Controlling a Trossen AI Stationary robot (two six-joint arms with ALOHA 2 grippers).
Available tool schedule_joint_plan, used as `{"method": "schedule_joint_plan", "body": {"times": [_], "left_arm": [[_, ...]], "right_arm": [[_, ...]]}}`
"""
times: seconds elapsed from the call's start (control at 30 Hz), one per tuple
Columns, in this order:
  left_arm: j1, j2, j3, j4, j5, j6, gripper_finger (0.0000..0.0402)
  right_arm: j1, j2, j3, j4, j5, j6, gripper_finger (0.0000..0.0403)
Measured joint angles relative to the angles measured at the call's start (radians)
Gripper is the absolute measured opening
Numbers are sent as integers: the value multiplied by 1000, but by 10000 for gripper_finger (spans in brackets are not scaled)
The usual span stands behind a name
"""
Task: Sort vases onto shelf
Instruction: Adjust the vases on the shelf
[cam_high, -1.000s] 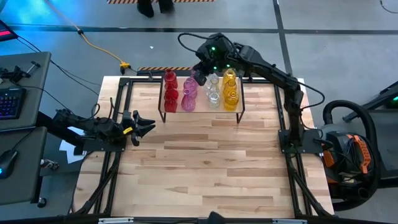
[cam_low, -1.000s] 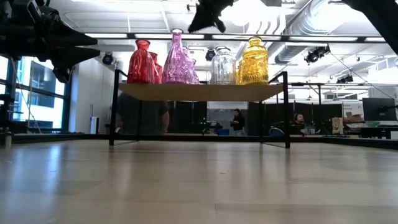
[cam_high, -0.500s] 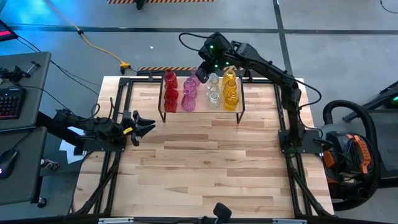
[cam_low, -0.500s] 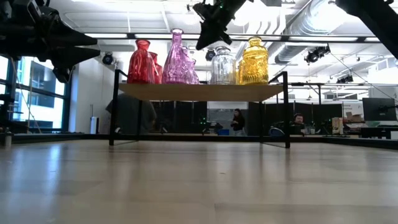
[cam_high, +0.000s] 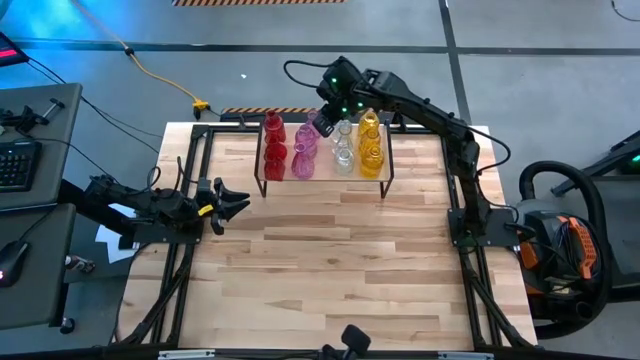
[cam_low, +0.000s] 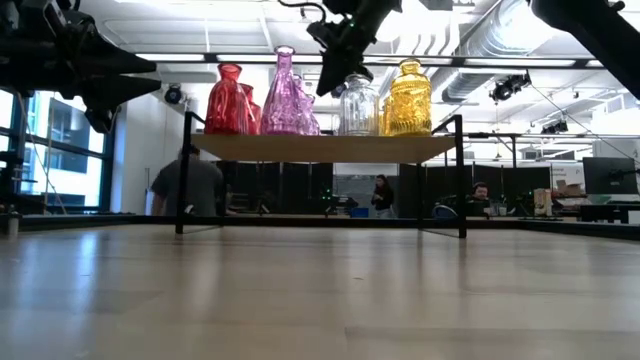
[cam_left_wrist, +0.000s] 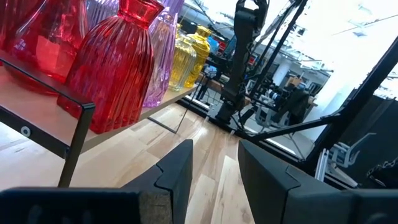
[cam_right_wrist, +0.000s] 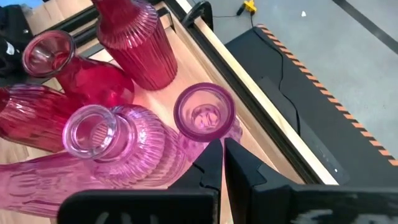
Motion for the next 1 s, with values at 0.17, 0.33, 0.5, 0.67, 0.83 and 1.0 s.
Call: {"method": "schedule_joint_plan", "body": {"times": [0.17,0.33,0.5,0.67,0.83,1.0], "left_arm": [[0,0,0,0,0,0,120],[0,0,0,0,0,1,120],[0,0,0,0,0,1,120],[0,0,0,0,-1,1,120],[0,0,0,0,-1,1,120],[0,0,0,0,-1,1,120]], "right_arm": [[1,7,0,0,1,4,0],[1,8,0,1,1,1,0],[1,8,0,1,1,1,0],[1,7,0,2,1,5,0],[1,12,0,2,0,8,0],[1,13,0,11,0,19,0]]}}
